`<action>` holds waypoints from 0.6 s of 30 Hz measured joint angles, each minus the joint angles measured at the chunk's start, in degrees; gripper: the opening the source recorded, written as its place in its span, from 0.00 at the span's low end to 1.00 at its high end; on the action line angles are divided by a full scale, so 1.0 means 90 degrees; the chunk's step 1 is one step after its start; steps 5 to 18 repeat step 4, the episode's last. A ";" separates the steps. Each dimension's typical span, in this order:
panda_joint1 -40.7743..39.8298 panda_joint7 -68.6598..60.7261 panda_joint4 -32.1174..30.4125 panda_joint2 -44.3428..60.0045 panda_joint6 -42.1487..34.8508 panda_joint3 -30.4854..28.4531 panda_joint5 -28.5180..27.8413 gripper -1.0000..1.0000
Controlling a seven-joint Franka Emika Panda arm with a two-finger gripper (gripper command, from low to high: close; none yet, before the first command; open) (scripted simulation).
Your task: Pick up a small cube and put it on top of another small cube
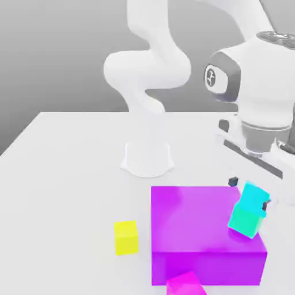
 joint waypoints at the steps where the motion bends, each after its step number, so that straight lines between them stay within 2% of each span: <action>1: 0.0005 -0.0038 0.0047 -0.0124 -0.0168 -0.0011 0.0050 1.00; 4: 0.0065 -0.0214 0.0236 -0.0628 -0.0833 -0.0074 0.0285 1.00; 18: 0.0065 -0.0214 0.0236 -0.0628 -0.0833 -0.0074 0.0285 1.00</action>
